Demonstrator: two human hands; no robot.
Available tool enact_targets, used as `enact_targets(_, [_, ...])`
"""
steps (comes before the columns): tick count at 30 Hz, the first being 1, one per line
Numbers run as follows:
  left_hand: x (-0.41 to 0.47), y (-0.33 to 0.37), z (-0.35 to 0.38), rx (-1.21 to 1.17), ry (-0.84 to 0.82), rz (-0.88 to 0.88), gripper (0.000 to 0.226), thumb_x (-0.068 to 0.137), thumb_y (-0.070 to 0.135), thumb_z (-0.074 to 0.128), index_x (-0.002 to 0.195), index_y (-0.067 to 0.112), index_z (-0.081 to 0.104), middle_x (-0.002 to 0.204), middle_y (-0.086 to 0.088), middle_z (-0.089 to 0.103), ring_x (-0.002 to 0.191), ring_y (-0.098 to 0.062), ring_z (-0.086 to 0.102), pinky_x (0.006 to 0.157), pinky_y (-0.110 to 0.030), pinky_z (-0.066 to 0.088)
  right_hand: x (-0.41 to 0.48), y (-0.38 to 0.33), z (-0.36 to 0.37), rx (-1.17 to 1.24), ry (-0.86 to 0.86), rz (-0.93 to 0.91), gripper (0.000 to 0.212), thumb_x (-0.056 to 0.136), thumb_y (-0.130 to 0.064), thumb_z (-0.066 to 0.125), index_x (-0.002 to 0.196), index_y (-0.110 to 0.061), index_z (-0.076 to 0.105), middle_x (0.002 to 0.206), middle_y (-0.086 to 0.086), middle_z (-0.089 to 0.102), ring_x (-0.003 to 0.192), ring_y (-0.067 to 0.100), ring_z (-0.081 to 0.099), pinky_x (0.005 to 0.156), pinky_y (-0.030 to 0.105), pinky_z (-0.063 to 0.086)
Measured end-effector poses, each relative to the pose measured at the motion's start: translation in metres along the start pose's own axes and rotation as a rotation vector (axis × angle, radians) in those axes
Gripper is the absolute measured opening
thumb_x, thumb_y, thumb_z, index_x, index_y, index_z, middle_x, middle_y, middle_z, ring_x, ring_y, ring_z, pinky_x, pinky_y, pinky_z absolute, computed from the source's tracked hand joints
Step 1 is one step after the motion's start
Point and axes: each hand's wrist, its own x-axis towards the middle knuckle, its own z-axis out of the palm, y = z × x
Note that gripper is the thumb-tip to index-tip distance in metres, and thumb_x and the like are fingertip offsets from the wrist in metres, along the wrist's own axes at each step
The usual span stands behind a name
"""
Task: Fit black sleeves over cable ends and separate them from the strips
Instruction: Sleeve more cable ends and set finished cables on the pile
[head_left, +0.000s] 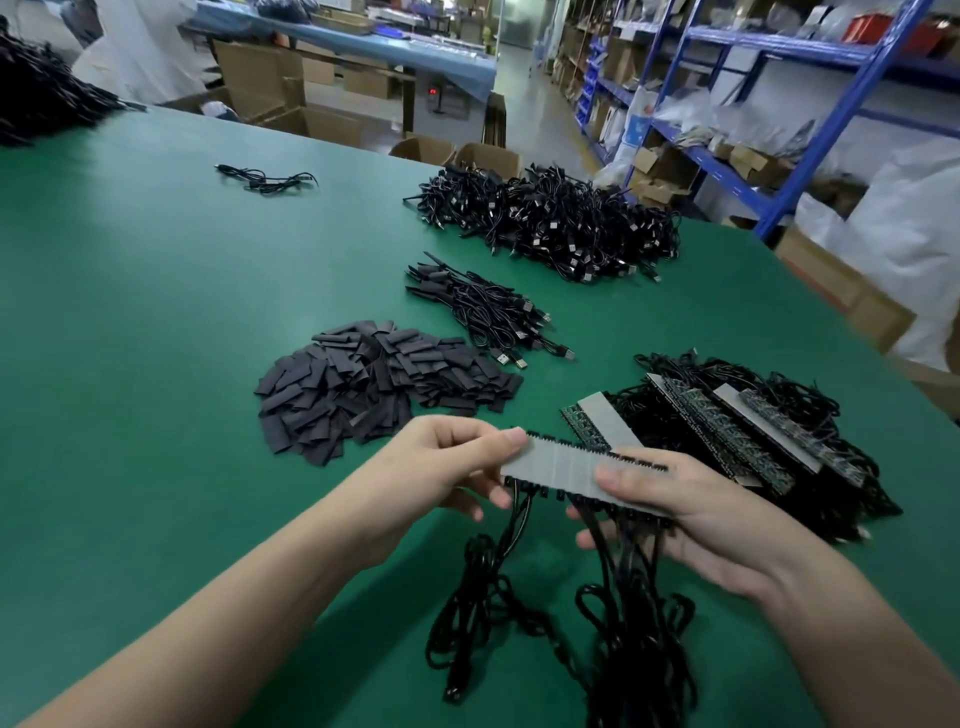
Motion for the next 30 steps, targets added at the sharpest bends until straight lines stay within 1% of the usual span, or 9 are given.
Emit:
enact_targets(2, [0.005, -0.015, -0.001, -0.006, 0.034, -0.03, 0.023, 0.086, 0.044, 0.074, 0.077, 0.024, 0.072, 0.066, 0.005, 0.062, 0.065, -0.011, 0.065, 0.054, -0.019, 0.047, 0.008, 0.002, -0.001, -0.131, 0.085, -0.018, 0.047, 0.068, -0.03, 0.094, 0.109, -0.018, 0.075, 0.109, 0.011, 0.078, 0.091, 0.027, 0.077, 0.068, 0.031, 0.063])
enact_targets(4, [0.009, -0.025, -0.004, 0.003, 0.066, -0.039, 0.026, 0.086, 0.047, 0.074, 0.079, 0.022, 0.071, 0.068, 0.004, 0.065, 0.064, -0.01, 0.065, 0.053, -0.018, 0.046, 0.016, 0.0, -0.004, -0.4, 0.182, -0.12, 0.028, 0.074, -0.032, 0.088, 0.099, -0.028, 0.078, 0.104, -0.005, 0.079, 0.096, 0.012, 0.075, 0.078, 0.021, 0.057])
enact_targets(6, [0.012, -0.033, -0.006, 0.01, 0.078, -0.039, 0.028, 0.086, 0.048, 0.073, 0.081, 0.021, 0.07, 0.07, 0.001, 0.069, 0.064, -0.01, 0.066, 0.052, -0.017, 0.046, 0.021, -0.005, -0.002, -0.645, 0.251, -0.235, 0.014, 0.085, -0.034, 0.081, 0.099, -0.035, 0.078, 0.101, -0.019, 0.077, 0.097, -0.001, 0.071, 0.087, 0.021, 0.053])
enact_targets(10, [0.015, -0.044, -0.007, 0.051, 0.098, 0.001, 0.028, 0.085, 0.045, 0.07, 0.084, 0.016, 0.07, 0.074, -0.003, 0.071, 0.067, -0.012, 0.07, 0.054, -0.023, 0.052, 0.039, -0.008, 0.027, -0.899, 0.228, -0.331, 0.016, 0.096, -0.047, 0.062, 0.105, -0.039, 0.073, 0.098, -0.033, 0.069, 0.093, -0.014, 0.062, 0.08, 0.012, 0.045])
enact_targets(14, [0.013, -0.055, -0.008, 0.093, 0.136, 0.024, 0.029, 0.099, 0.035, 0.062, 0.089, 0.008, 0.062, 0.067, -0.006, 0.068, 0.061, -0.018, 0.066, 0.059, -0.029, 0.054, 0.06, 0.009, 0.052, -0.904, 0.183, -0.319, 0.017, 0.102, -0.042, 0.056, 0.095, -0.033, 0.068, 0.079, -0.027, 0.066, 0.078, -0.008, 0.059, 0.065, 0.012, 0.041])
enact_targets(18, [0.013, -0.059, -0.01, 0.151, 0.152, 0.022, 0.029, 0.106, 0.033, 0.053, 0.091, 0.008, 0.059, 0.062, -0.004, 0.066, 0.052, -0.019, 0.059, 0.05, -0.024, 0.048, 0.066, 0.027, 0.056, -0.764, 0.243, -0.388, 0.012, 0.1, -0.034, 0.061, 0.089, -0.033, 0.065, 0.087, -0.02, 0.069, 0.083, -0.002, 0.064, 0.071, 0.016, 0.049])
enact_targets(21, [0.014, -0.059, -0.01, 0.132, 0.113, -0.009, 0.027, 0.107, 0.034, 0.053, 0.092, 0.011, 0.057, 0.066, -0.001, 0.066, 0.054, -0.019, 0.062, 0.05, -0.024, 0.049, 0.067, 0.042, 0.058, -0.78, 0.292, -0.454, 0.007, 0.099, -0.026, 0.063, 0.094, -0.03, 0.065, 0.093, -0.016, 0.068, 0.092, 0.002, 0.064, 0.082, 0.031, 0.053])
enact_targets(27, [0.013, -0.062, -0.017, 0.172, 0.083, 0.033, 0.026, 0.106, 0.031, 0.054, 0.086, 0.015, 0.06, 0.069, -0.004, 0.066, 0.054, -0.018, 0.059, 0.053, -0.025, 0.048, 0.063, 0.053, 0.063, -0.808, 0.375, -0.588, 0.023, 0.093, -0.05, 0.05, 0.099, -0.034, 0.066, 0.098, -0.022, 0.061, 0.098, 0.004, 0.062, 0.082, 0.032, 0.052])
enact_targets(30, [0.012, -0.064, -0.012, 0.226, 0.139, 0.078, 0.027, 0.106, 0.031, 0.053, 0.081, 0.022, 0.06, 0.064, 0.001, 0.063, 0.051, -0.016, 0.056, 0.052, -0.023, 0.044, 0.066, 0.057, 0.06, -0.767, 0.377, -0.578, 0.017, 0.095, -0.045, 0.055, 0.096, -0.034, 0.068, 0.093, -0.019, 0.062, 0.094, 0.005, 0.063, 0.08, 0.036, 0.053])
